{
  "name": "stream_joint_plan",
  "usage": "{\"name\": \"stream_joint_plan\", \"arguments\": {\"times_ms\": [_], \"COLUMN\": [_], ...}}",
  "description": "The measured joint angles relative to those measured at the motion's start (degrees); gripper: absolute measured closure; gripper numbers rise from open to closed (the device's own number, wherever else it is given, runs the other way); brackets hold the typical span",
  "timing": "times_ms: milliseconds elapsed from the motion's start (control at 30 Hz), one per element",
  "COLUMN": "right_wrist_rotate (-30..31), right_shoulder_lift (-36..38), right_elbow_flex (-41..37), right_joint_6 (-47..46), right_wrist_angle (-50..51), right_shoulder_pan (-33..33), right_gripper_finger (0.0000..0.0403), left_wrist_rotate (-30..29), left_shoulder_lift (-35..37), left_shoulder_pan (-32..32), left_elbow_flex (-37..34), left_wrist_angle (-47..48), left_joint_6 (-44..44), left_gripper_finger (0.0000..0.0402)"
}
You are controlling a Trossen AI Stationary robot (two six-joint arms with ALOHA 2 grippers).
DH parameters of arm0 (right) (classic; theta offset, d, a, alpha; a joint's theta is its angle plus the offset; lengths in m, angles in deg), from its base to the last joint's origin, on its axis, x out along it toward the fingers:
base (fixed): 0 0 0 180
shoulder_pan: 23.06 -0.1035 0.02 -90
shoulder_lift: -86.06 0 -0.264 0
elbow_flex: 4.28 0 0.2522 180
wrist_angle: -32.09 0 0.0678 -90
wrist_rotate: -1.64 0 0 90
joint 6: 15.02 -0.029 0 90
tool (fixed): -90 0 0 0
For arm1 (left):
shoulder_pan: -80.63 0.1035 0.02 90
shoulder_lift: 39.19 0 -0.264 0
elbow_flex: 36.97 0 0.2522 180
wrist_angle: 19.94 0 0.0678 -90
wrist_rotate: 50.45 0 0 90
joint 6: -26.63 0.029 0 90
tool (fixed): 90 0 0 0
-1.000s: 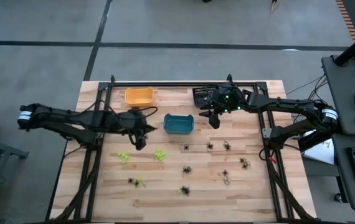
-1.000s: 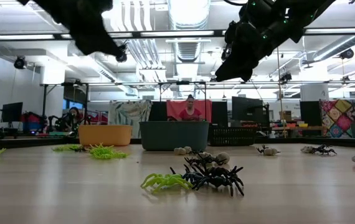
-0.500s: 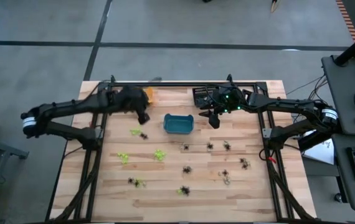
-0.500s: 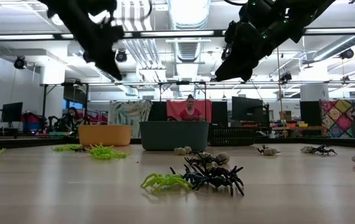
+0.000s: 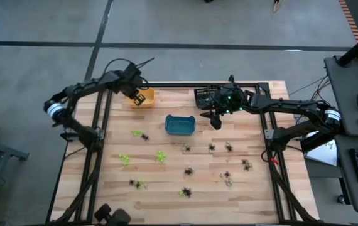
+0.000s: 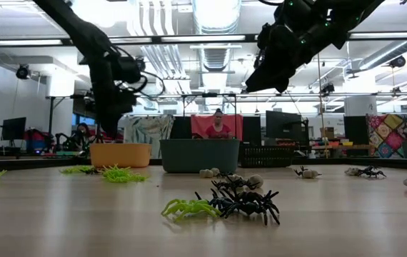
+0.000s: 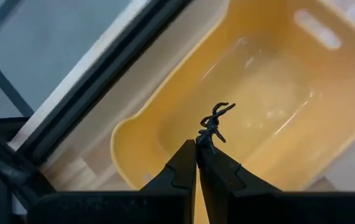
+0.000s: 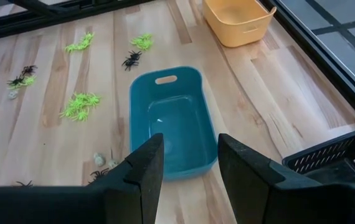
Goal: Sort Halloween decoration
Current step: Put the black spider toy into the yellow bin, then put the green spider toy into the blue bin
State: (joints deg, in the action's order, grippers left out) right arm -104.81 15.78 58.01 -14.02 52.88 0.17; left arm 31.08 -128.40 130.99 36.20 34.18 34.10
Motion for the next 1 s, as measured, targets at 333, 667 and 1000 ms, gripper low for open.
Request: {"name": "stream_joint_plan", "arguments": {"times_ms": [333,667,1000], "right_wrist_rotate": [0.0,0.0,0.0], "right_shoulder_lift": [0.0,0.0,0.0], "right_elbow_flex": [0.0,0.0,0.0], "right_joint_6": [-0.6,-0.6,-0.6], "right_wrist_angle": [0.0,0.0,0.1], "right_shoulder_pan": [0.0,0.0,0.0], "right_gripper_finger": [0.0259,0.0259,0.0259], "left_wrist_rotate": [0.0,0.0,0.0], "left_shoulder_lift": [-4.4,-4.2,-3.9], "left_shoulder_pan": [0.0,0.0,0.0], "left_elbow_flex": [2.5,2.5,2.5], "left_wrist_angle": [1.5,1.7,2.3], "left_joint_6": [2.6,2.6,2.0], "left_gripper_finger": [0.0401,0.0396,0.0326]}}
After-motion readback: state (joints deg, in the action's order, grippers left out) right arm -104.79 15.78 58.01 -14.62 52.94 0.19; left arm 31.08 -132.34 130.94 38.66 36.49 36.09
